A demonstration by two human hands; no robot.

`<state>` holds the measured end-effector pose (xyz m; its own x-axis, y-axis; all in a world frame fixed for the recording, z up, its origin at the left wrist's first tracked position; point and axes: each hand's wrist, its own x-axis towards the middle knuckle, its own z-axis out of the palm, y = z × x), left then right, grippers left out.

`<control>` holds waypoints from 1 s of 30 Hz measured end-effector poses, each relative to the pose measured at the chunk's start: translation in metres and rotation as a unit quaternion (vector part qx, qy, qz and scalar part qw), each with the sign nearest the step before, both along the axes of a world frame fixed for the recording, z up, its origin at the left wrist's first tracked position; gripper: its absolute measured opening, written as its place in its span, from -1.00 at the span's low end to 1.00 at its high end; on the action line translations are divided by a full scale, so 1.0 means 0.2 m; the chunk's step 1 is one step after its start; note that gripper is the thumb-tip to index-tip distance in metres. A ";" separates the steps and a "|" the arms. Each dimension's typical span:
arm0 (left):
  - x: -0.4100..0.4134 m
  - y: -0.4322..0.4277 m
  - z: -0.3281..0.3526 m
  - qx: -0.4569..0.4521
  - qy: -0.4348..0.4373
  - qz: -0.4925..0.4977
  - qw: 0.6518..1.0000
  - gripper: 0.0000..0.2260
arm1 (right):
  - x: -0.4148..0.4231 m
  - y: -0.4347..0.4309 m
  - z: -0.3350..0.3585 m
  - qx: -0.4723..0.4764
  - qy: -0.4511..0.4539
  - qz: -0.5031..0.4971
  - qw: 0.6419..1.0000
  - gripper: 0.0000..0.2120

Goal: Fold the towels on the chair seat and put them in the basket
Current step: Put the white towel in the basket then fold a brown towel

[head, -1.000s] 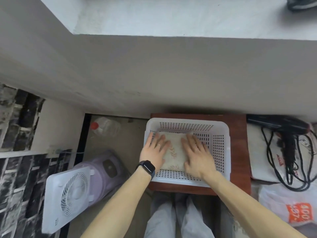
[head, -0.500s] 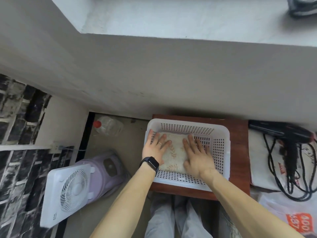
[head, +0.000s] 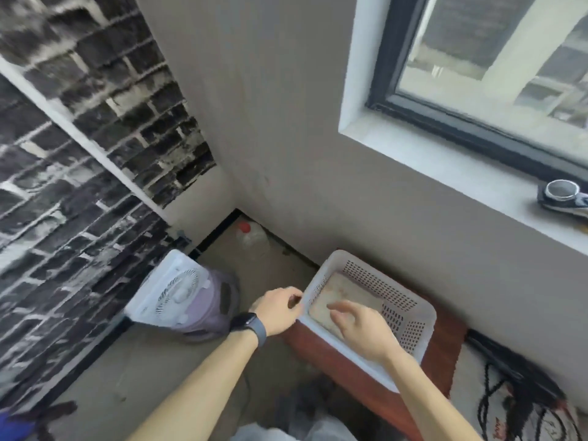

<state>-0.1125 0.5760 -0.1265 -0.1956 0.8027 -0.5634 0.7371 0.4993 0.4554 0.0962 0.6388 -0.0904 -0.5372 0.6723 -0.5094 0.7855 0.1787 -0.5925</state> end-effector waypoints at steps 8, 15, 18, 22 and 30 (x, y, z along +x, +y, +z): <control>-0.41 -0.94 0.29 0.125 0.058 0.286 0.948 -0.68 | -0.65 -0.40 0.40 0.179 0.146 0.192 0.954 -0.71; -0.53 -1.97 0.48 0.149 0.155 0.441 0.871 -0.70 | -1.11 -1.23 0.56 0.174 0.228 0.375 0.882 -0.73; -0.52 -2.34 0.59 0.158 0.207 0.493 0.830 -0.70 | -1.25 -1.57 0.62 0.158 0.240 0.450 0.846 -0.73; -0.47 -2.89 0.73 0.170 0.241 0.593 0.749 -0.71 | -1.43 -2.08 0.69 0.140 0.267 0.539 0.786 -0.69; -0.44 -3.68 0.76 0.141 0.276 0.697 0.646 -0.73 | -1.68 -2.80 0.71 0.098 0.291 0.620 0.723 -0.76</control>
